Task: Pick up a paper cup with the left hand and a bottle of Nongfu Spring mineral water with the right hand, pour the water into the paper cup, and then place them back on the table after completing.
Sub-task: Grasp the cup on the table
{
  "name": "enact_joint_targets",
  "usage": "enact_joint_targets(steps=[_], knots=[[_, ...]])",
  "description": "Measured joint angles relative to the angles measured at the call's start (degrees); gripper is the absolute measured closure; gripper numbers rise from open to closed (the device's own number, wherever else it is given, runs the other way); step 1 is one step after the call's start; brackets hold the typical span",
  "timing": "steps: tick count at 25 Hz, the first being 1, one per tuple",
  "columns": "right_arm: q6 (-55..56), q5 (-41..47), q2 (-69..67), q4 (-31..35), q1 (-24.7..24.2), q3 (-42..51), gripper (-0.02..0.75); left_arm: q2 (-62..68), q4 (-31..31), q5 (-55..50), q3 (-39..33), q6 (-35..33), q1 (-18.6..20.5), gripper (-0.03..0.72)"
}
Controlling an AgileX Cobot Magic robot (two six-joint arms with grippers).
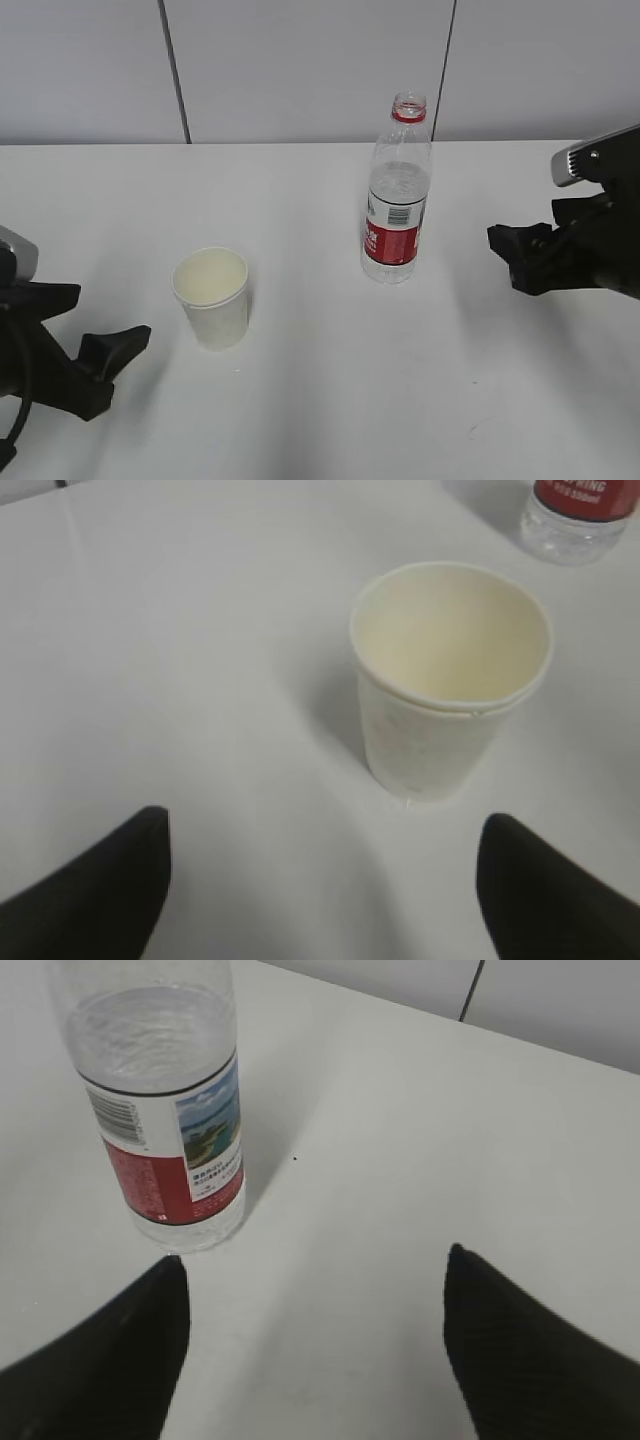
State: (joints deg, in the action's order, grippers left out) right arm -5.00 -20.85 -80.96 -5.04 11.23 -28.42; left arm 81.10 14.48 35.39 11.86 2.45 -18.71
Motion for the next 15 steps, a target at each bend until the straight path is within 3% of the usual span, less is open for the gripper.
enact_joint_targets(steps=[6,15], knots=[[0.8,-2.1,-2.1,-0.3,0.0,-0.1,0.15,5.9,4.8,7.1,0.0,0.0,0.0,0.115],[1.3,-2.6,-2.4,-0.6,0.0,-0.1,0.15,17.1,5.2,20.0,0.8,0.0,0.0,0.115]])
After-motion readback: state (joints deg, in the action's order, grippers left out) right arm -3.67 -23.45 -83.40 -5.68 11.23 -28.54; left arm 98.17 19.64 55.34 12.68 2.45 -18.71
